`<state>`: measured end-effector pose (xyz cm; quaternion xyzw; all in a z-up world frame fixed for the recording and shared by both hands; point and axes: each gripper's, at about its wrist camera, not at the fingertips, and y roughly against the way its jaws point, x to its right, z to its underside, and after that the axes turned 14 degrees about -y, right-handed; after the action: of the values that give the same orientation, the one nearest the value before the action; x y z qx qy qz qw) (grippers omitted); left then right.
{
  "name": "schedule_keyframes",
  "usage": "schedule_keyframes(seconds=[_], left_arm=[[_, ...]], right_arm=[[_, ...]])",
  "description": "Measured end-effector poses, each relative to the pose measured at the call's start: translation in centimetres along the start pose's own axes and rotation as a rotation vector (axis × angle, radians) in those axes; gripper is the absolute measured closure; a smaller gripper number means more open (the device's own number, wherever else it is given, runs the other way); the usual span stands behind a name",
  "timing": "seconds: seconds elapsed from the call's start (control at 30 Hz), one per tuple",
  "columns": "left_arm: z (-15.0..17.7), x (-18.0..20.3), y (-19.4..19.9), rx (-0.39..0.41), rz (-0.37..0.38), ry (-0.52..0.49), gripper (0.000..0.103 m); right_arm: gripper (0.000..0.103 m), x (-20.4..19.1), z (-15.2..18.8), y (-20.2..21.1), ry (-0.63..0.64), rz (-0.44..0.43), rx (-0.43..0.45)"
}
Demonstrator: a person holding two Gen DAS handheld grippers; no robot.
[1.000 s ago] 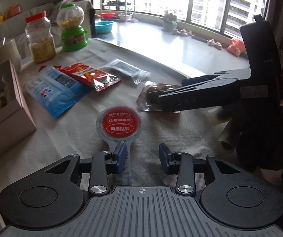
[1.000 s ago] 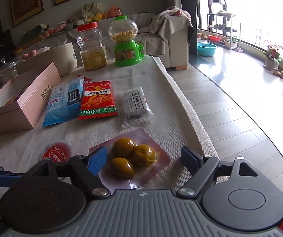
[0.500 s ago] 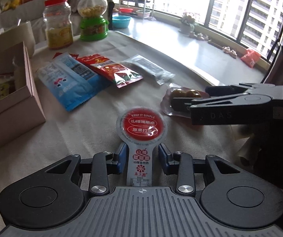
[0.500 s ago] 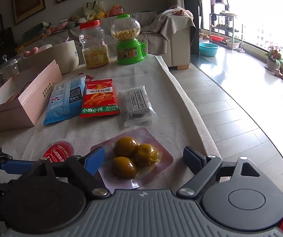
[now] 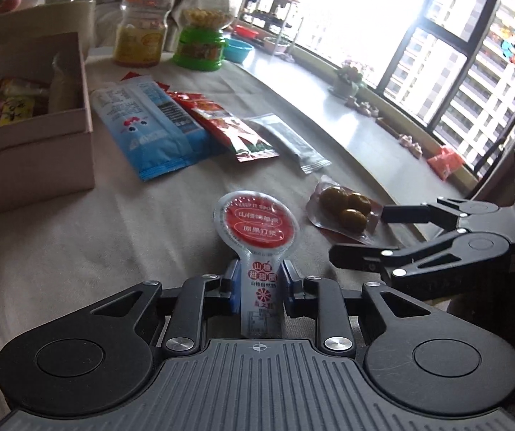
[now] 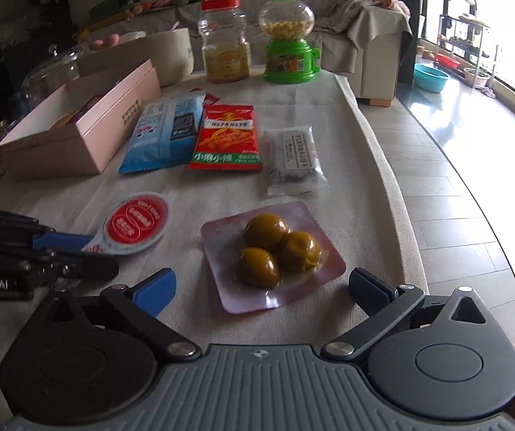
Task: Organize snacks
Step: 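Grasp the tray of three brown eggs with the right tool while the left holds the cup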
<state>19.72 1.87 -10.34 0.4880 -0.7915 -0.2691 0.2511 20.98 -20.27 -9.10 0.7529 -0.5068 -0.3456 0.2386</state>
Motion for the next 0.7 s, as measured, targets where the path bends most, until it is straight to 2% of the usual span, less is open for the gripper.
schedule_keyframes(seconds=[0.13,0.2,0.27,0.33,0.37,0.47,0.57,0.63,0.7], left_arm=[[2.1,0.2,2.3,0.019,-0.074,-0.008,0.076],[3.2,0.2,3.4,0.027,-0.106,-0.011,0.076],[3.9,-0.2,4.3,0.043,-0.113,0.004,0.076],[4.4,-0.7,4.8,0.056,-0.106,0.027,0.076],[4.6,-0.9,4.9,0.063,-0.103,0.036,0.076],[5.0,-1.1,5.0,0.087,-0.094,0.047,0.076],[5.2,-1.0,5.1,0.101,-0.093,0.045,0.076],[5.4,-0.9,5.1,0.107,-0.095,0.036,0.076],[5.4,-0.7,5.1,0.112,-0.102,0.022,0.076]], right_arm=[[0.003,-0.5,2.3,3.0,-0.061,-0.039,0.026],[0.003,-0.6,3.0,4.2,-0.13,-0.064,0.026],[0.003,-0.5,3.2,4.8,-0.226,-0.12,-0.013],[0.007,-0.9,2.5,5.2,-0.215,-0.154,-0.024],[0.007,-1.2,1.8,5.5,-0.168,-0.129,0.011],[0.007,-1.7,-0.8,5.5,0.01,0.036,0.147],[0.008,-1.0,-2.5,3.4,0.128,0.185,0.165],[0.008,-0.2,-3.2,2.4,0.13,0.181,0.129],[0.011,0.7,-3.5,1.9,0.062,0.112,0.093]])
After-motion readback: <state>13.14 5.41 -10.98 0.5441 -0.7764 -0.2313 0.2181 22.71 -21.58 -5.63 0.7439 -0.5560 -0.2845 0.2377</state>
